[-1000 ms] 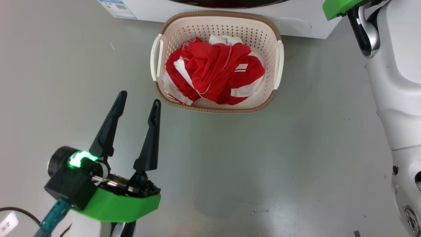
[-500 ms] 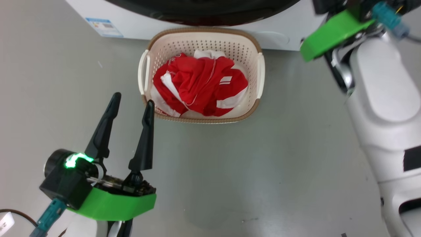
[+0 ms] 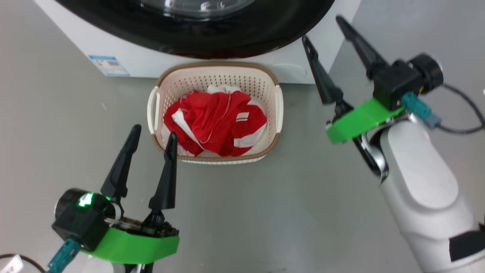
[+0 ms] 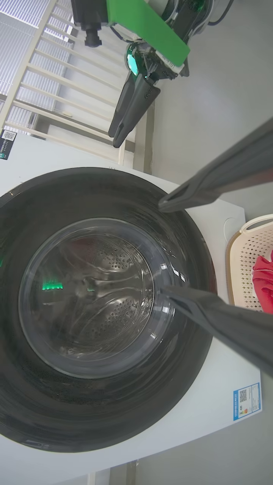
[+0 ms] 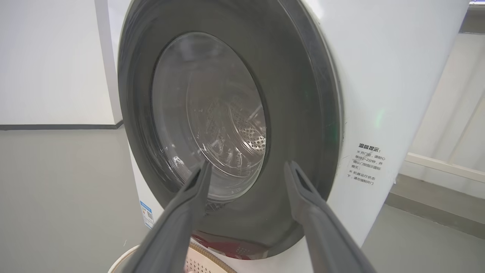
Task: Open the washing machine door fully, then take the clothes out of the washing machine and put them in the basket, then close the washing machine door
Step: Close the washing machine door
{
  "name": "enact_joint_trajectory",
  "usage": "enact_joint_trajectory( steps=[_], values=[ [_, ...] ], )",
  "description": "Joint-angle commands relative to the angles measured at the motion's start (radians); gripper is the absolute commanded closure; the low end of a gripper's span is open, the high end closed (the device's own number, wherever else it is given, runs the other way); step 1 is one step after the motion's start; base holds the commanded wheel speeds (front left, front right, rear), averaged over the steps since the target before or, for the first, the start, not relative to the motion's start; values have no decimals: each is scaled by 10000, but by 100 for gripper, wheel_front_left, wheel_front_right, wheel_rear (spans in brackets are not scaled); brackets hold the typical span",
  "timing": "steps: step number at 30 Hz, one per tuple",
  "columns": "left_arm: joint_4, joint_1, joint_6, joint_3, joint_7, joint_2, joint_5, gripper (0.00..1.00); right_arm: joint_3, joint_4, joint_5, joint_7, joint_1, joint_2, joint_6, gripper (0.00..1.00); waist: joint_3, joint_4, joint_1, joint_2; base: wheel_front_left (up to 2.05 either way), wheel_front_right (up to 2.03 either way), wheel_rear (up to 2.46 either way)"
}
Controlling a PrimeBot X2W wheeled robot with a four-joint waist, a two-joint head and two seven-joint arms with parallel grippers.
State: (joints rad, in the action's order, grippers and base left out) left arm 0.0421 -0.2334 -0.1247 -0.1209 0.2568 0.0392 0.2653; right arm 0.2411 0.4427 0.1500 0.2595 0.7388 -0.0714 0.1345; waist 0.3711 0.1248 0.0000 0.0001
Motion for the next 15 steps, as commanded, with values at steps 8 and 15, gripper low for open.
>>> enact_joint_trajectory(
  steps=[8,15],
  values=[
    [166,581,198,624,49,110,-398,0,-391,-1261,-16,23,-2108,211,-38,0,-995,-483,0,-1,0,0,0],
    [6,936,241,825,49,110,-472,0,-1164,-1707,-105,23,-3267,211,-38,0,-1578,-720,0,-1,0,0,0]
  ],
)
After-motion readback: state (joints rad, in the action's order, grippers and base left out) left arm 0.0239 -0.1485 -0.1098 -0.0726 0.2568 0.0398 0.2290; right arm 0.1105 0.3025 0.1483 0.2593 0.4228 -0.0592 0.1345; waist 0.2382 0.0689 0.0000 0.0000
